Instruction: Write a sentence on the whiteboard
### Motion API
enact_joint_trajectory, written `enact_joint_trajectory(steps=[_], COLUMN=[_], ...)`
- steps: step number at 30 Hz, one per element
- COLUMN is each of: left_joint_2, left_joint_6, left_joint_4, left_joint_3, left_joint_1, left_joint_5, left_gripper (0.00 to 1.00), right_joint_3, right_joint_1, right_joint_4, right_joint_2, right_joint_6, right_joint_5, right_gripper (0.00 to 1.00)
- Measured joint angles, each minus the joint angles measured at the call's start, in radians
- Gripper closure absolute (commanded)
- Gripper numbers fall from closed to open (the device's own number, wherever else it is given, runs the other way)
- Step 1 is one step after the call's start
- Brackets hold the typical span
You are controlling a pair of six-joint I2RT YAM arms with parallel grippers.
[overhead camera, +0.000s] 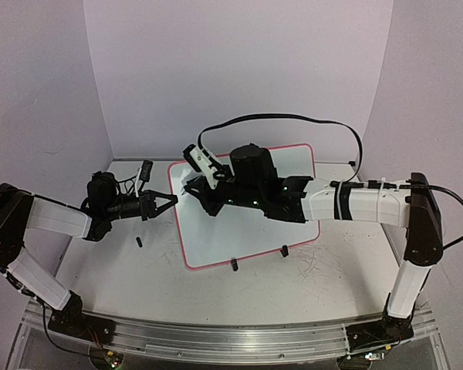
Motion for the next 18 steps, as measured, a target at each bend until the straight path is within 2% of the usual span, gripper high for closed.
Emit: enact_joint_trajectory(steps=[18], left_joint_2=[0.000], left_joint_6=[0.001], left_joint_4=[0.000], left_joint_3=[0.000], left_joint_1=[0.000], left_joint_5=[0.000], left_gripper=[1.00], right_joint_3=[0.000], right_joint_1=[0.013], right_joint_4=[0.034], right_joint_2=[0.000], right_joint_6=[0.009], right_joint_5=[-0.022], right_gripper=[1.00])
